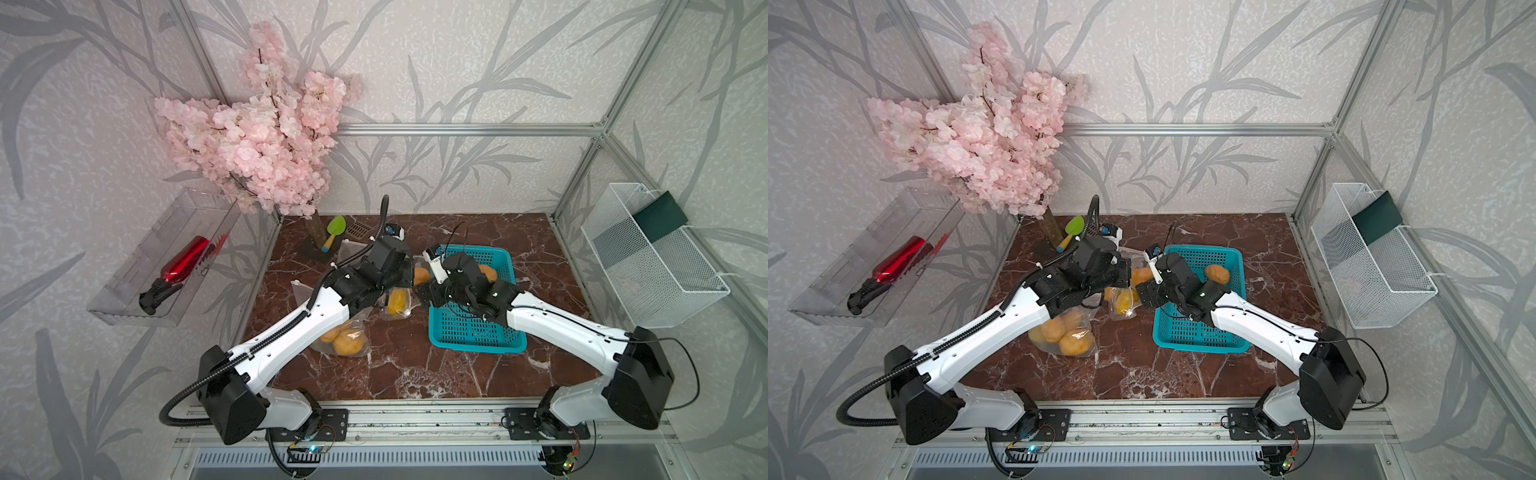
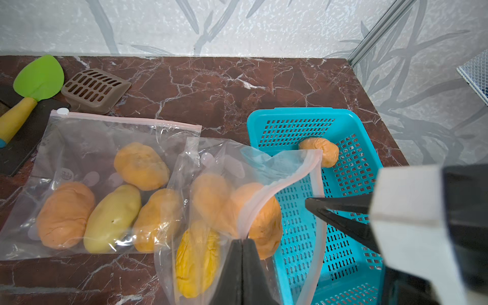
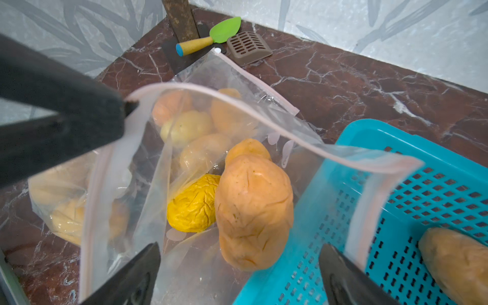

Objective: Put the potatoes into a zipper bag and zip it
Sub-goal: Place the potato into the zipper food storage bag, then pick up the potato from the basket.

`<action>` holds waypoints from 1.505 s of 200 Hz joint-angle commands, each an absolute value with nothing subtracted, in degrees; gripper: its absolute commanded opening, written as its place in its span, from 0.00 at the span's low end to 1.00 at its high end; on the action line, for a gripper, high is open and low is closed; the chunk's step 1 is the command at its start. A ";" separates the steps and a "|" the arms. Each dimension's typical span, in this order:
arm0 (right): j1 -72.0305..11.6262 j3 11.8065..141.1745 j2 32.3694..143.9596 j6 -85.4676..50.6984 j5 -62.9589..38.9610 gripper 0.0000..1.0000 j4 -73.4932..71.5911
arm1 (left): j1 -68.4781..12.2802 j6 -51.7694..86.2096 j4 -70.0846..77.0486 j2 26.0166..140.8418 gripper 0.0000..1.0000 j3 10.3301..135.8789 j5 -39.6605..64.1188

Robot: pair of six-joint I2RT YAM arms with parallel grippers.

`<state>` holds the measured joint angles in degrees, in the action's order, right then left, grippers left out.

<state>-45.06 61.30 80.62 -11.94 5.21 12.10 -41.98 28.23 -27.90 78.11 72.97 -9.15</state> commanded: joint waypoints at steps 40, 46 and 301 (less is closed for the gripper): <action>-35.62 50.37 63.70 -15.11 12.28 0.99 10.65 | -41.66 28.42 -27.69 76.80 0.00 72.77 -10.15; -33.82 49.84 63.60 -15.79 12.75 0.99 10.93 | -41.71 28.39 -27.51 76.80 0.00 72.77 -10.02; -20.48 80.90 114.25 -20.56 20.49 0.99 31.01 | -40.79 28.12 -28.30 79.17 0.00 74.68 -9.75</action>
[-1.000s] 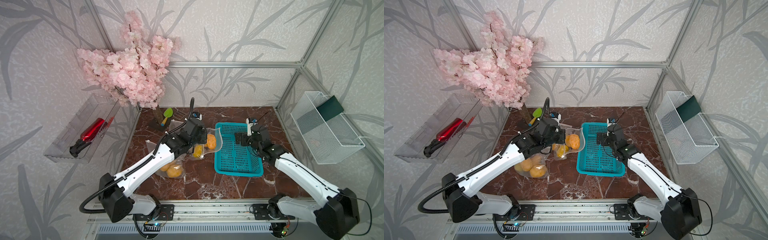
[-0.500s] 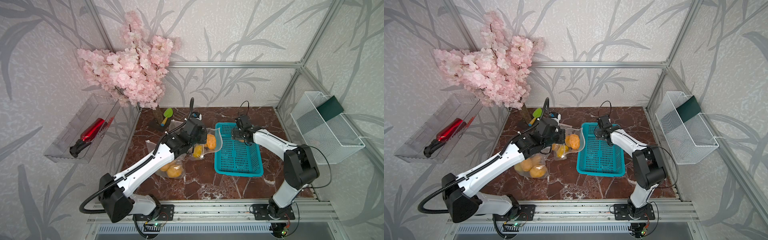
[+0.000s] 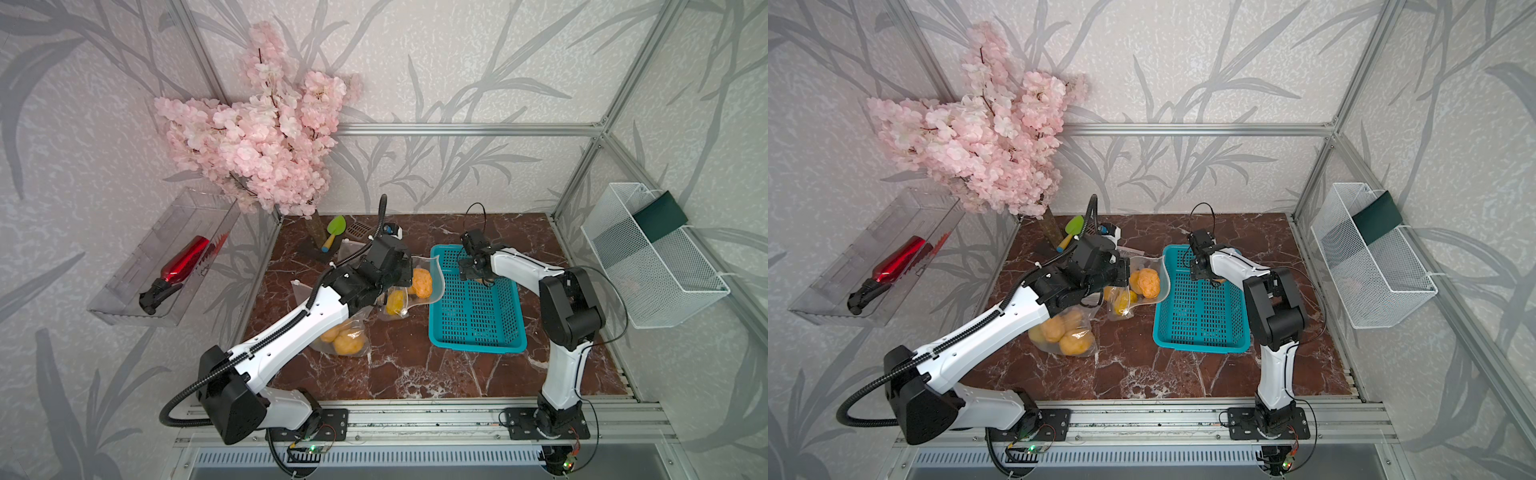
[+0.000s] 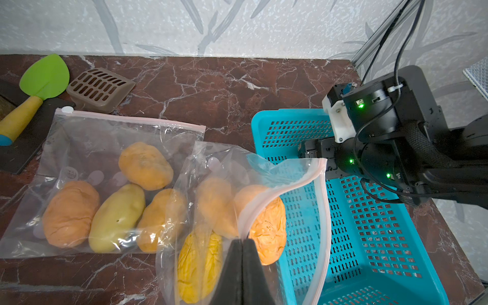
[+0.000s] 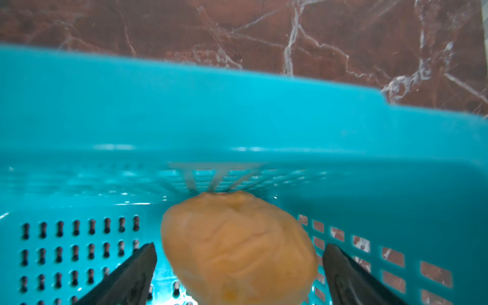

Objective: Put the potatoes into a zipper bag and zip it
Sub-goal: Pick up the potato from the basket.

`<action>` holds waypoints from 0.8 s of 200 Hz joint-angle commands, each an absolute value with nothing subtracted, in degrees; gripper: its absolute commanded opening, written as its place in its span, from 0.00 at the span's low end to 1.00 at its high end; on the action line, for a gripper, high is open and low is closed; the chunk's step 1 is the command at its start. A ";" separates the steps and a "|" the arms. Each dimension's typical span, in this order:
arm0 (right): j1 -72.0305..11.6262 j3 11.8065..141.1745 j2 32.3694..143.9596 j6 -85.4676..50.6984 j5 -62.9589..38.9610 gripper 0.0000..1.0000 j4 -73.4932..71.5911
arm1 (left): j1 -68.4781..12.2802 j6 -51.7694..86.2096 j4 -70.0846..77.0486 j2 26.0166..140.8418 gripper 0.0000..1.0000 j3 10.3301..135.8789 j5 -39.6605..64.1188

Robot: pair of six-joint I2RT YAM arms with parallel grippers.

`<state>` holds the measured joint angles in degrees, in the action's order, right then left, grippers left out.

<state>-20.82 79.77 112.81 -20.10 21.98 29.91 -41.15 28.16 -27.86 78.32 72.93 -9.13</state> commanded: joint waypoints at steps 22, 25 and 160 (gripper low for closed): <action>-20.39 81.29 114.77 -20.58 19.51 0.96 31.77 | -40.76 28.21 -28.31 79.58 0.00 74.95 -9.79; -20.38 81.39 114.78 -20.61 19.20 0.95 31.96 | -40.70 28.20 -28.35 79.57 0.00 75.09 -9.80; -19.14 71.55 103.08 -20.05 9.12 0.60 26.13 | -40.53 28.20 -28.43 80.08 0.00 75.67 -9.24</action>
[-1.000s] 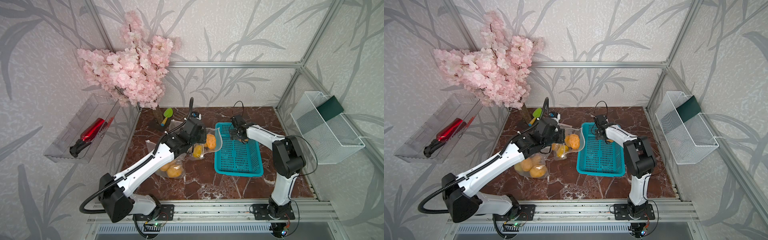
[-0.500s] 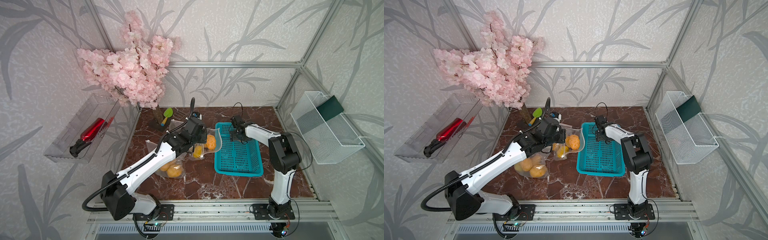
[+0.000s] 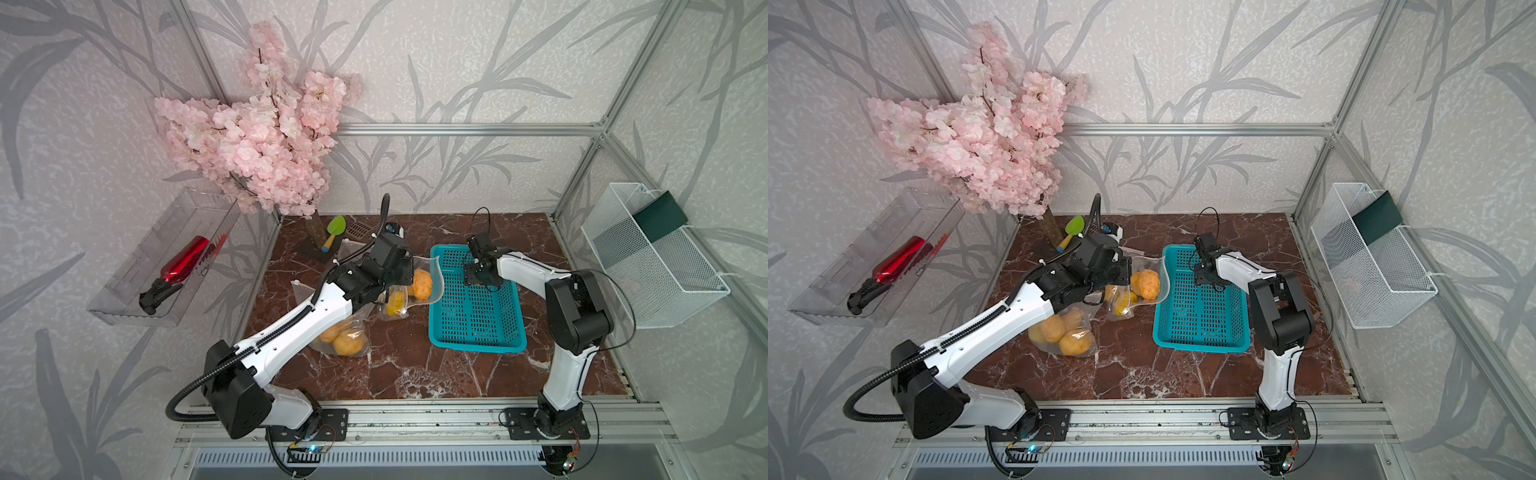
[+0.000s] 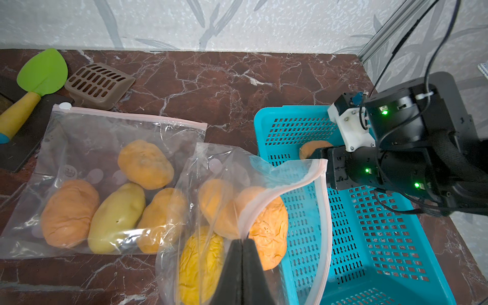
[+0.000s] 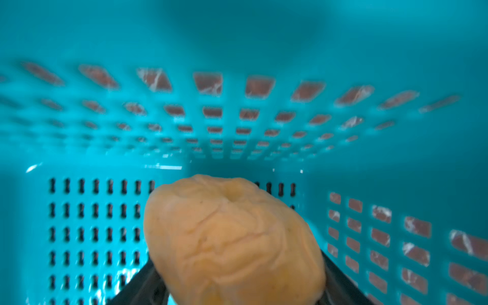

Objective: Put the potatoes into a zipper bag and zip it
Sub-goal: Pick up the potato from the basket.

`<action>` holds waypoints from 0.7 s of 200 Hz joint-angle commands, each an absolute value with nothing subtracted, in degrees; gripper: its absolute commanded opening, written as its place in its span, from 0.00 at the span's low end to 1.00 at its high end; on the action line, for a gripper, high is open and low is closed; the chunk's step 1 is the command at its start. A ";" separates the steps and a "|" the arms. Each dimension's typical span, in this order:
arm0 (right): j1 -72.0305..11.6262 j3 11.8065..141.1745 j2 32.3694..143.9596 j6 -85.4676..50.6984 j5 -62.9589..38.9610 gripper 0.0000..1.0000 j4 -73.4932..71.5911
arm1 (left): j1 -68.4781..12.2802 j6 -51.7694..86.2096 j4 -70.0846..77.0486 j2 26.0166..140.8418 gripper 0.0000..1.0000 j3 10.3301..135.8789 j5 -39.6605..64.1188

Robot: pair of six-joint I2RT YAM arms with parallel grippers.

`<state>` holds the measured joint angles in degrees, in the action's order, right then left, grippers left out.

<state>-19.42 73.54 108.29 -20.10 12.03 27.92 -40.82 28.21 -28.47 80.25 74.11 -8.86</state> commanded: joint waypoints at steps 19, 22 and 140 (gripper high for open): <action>-19.16 69.20 100.06 -20.23 8.17 0.53 25.00 | -40.43 28.20 -28.56 80.07 0.00 75.59 -8.99; -19.17 68.80 99.50 -20.23 7.95 0.53 24.76 | -40.43 28.19 -28.59 80.07 0.00 75.54 -8.97; -26.07 50.19 63.00 -17.01 -6.34 0.43 11.13 | -40.21 28.03 -27.77 79.05 0.00 74.57 -8.38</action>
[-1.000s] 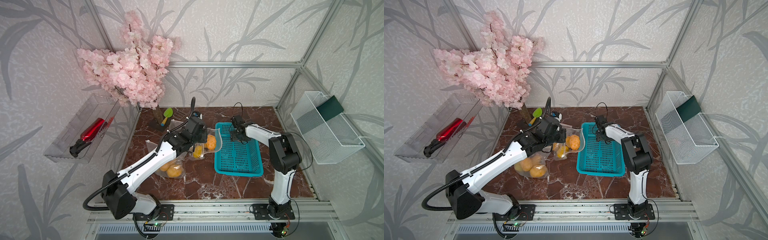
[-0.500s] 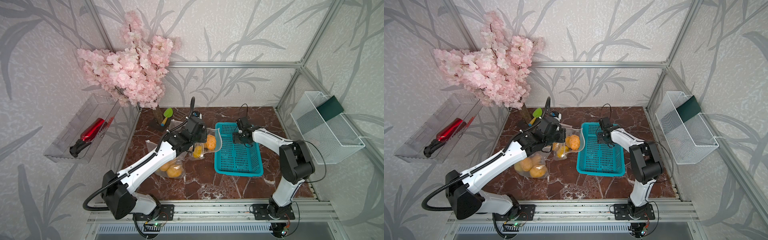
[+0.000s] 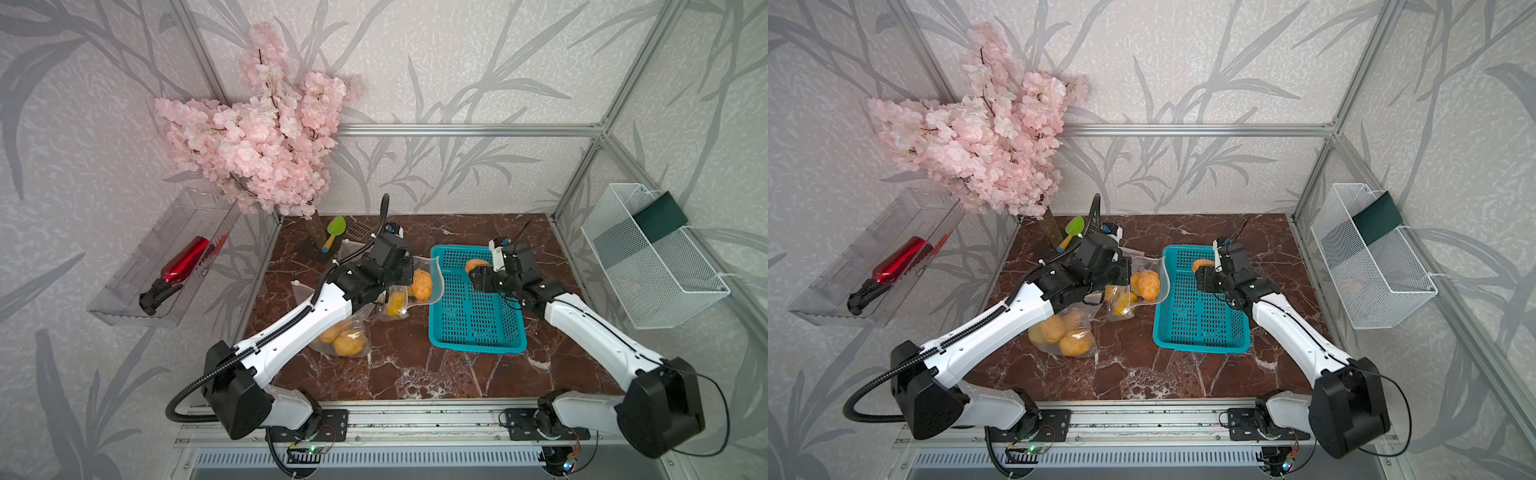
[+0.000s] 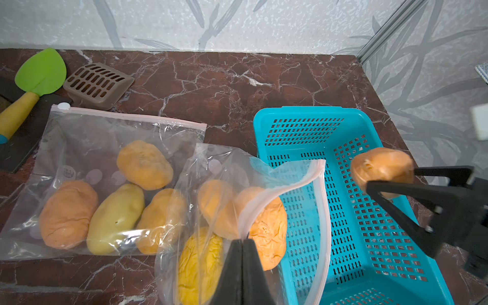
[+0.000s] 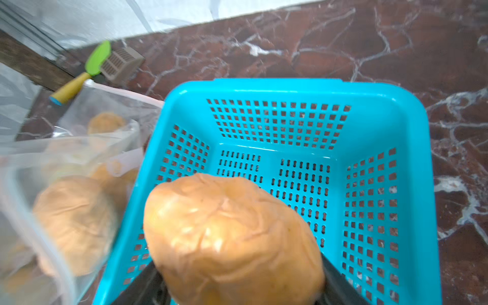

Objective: Put the potatoes into a zipper bag and zip it
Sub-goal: Pick up the potato from the basket, then place the potato into the zipper food storage bag.

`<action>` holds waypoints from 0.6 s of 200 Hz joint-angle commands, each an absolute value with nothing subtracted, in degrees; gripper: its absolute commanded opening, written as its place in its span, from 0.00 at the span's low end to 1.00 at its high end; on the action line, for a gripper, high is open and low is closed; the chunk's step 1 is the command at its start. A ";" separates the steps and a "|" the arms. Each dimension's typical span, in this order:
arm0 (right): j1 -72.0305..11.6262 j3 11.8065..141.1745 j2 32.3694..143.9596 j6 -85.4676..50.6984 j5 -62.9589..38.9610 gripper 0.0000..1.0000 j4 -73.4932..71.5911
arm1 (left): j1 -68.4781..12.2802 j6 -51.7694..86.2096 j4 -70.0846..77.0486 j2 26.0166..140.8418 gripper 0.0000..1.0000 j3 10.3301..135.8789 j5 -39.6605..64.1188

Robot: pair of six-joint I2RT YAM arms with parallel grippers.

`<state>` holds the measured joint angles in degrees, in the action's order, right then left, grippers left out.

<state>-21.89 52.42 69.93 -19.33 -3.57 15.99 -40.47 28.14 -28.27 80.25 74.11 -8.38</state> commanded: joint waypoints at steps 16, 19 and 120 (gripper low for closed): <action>-30.60 48.37 58.09 -15.63 -5.98 0.43 9.03 | -40.16 28.04 -27.77 79.15 0.00 74.58 -8.35; -31.46 48.22 57.34 -15.45 -5.91 0.43 8.90 | -40.11 28.04 -27.70 79.17 0.00 74.61 -8.28; -45.35 54.97 67.96 -13.64 -6.23 0.43 6.49 | -40.09 28.41 -27.76 78.92 0.00 74.95 -6.37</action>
